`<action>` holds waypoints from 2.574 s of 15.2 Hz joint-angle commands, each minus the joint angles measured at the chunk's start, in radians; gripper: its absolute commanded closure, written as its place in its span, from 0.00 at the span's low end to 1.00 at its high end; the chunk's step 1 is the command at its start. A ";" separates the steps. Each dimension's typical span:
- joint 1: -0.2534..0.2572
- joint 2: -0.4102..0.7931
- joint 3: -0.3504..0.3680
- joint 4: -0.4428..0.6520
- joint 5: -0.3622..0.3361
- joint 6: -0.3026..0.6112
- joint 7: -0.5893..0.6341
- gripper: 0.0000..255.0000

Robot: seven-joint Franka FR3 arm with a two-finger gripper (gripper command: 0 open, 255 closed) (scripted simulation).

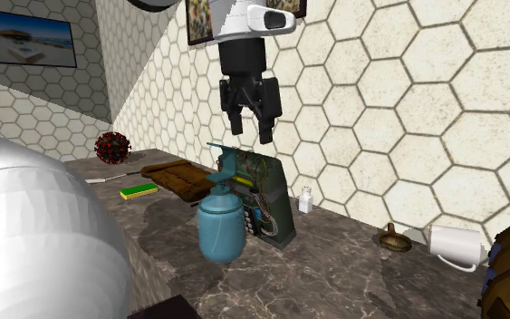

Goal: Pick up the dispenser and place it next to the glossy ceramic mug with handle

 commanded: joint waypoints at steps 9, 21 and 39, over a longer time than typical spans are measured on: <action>0.115 0.080 0.265 -0.092 0.103 0.309 0.133 0.00; 0.088 0.266 0.458 -0.130 0.110 0.595 0.218 0.00; 0.088 0.266 0.458 -0.130 0.110 0.595 0.218 1.00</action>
